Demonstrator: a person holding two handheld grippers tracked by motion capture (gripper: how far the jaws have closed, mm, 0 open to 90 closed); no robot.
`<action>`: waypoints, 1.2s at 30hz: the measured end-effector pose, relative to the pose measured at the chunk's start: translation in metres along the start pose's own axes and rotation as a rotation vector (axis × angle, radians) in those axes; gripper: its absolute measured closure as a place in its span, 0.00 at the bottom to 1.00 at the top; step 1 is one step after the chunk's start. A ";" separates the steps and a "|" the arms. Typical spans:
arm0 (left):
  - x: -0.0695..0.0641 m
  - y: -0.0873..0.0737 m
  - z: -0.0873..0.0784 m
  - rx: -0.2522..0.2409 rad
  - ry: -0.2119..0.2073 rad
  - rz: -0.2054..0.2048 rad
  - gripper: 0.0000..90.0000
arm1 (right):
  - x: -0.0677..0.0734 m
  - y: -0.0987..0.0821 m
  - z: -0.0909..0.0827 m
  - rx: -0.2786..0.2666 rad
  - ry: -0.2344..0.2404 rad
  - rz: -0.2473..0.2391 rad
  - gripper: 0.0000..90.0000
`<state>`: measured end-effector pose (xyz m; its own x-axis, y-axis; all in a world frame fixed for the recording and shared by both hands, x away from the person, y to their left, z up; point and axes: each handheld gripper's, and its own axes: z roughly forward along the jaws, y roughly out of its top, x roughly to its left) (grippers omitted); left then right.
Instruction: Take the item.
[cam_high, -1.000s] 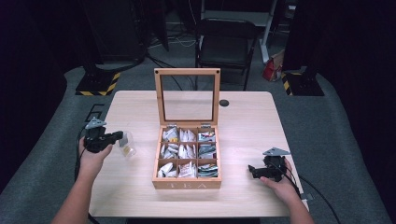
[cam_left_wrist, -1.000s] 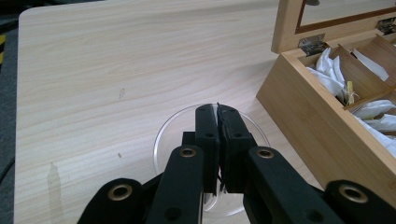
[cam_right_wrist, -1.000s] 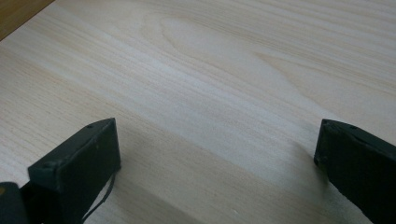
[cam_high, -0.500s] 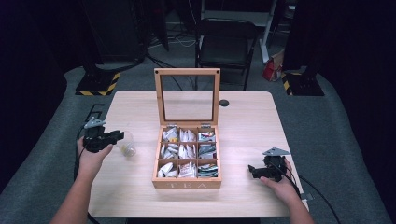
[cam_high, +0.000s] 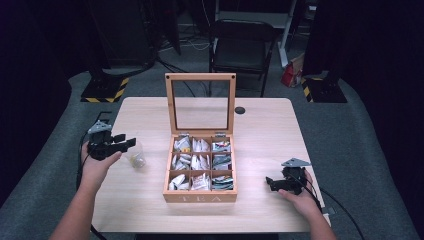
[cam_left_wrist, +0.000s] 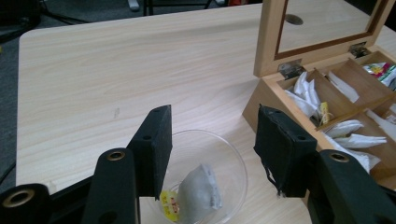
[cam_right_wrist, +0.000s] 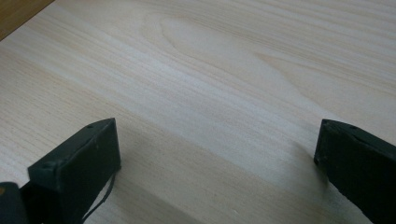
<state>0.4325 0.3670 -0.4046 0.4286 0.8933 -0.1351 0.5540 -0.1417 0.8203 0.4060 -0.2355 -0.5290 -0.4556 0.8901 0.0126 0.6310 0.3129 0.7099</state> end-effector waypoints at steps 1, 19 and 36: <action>-0.001 0.001 -0.001 -0.002 -0.003 0.004 0.51 | 0.000 0.000 0.000 -0.001 0.000 0.000 0.00; -0.022 0.004 -0.007 -0.008 -0.058 0.054 0.50 | 0.000 0.000 0.000 0.000 0.000 0.001 0.00; -0.039 -0.012 -0.009 -0.001 -0.099 0.086 0.50 | 0.000 0.000 0.000 0.000 0.000 0.000 0.00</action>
<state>0.4027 0.3374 -0.4038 0.5430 0.8313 -0.1185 0.5112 -0.2153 0.8320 0.4059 -0.2355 -0.5290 -0.4554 0.8902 0.0127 0.6312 0.3128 0.7098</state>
